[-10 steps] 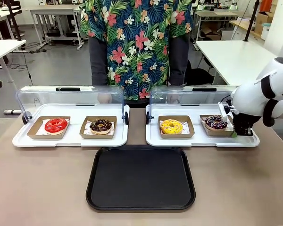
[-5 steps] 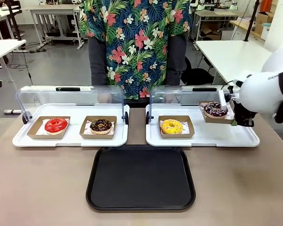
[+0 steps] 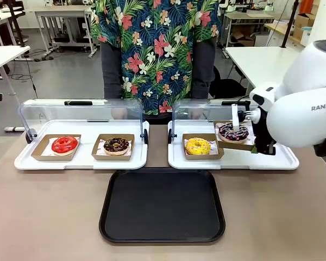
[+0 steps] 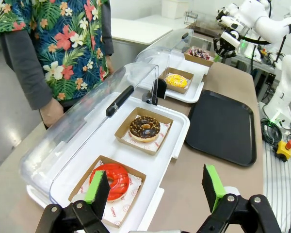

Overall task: Move the fourth donut from the left to the tray.
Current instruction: Pick up the Paper togo box containing the Donut indicated by the person and place it on the Handle tray.

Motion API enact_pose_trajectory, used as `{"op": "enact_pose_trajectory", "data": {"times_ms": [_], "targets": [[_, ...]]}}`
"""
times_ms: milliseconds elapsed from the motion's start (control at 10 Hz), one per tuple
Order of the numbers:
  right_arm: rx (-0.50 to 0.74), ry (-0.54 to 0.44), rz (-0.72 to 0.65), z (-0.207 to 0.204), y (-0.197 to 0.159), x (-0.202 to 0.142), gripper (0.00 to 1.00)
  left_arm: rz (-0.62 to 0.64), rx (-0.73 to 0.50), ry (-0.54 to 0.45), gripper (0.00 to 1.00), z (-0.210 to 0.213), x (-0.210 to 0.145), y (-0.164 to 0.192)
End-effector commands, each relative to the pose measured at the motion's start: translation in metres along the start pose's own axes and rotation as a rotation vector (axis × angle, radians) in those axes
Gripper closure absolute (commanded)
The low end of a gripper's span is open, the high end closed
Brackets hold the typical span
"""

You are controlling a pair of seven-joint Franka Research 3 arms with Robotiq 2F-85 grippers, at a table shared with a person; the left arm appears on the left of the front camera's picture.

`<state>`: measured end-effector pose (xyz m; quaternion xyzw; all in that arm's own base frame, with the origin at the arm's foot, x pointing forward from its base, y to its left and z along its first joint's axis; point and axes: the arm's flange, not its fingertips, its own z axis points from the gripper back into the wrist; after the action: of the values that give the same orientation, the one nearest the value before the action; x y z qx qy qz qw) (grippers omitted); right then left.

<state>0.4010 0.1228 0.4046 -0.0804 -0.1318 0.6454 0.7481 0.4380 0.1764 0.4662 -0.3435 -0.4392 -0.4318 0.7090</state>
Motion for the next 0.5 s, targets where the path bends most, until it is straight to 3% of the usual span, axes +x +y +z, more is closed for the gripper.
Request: {"op": "enact_pose_trajectory", "data": {"times_ms": [0, 100, 400], "targets": [[-0.007, -0.008, -0.020, 0.002, 0.019, 0.008, 0.98, -0.003, -0.001, 0.008, 0.00, 0.000, 0.000, -0.001], [-0.011, -0.037, 0.008, 0.002, 0.021, 0.007, 0.98, -0.003, -0.001, 0.008, 0.00, 0.000, 0.000, -0.001], [0.008, -0.006, -0.003, 0.000, 0.006, 0.011, 0.98, -0.003, -0.001, 0.008, 0.00, 0.000, 0.000, -0.001]]}}
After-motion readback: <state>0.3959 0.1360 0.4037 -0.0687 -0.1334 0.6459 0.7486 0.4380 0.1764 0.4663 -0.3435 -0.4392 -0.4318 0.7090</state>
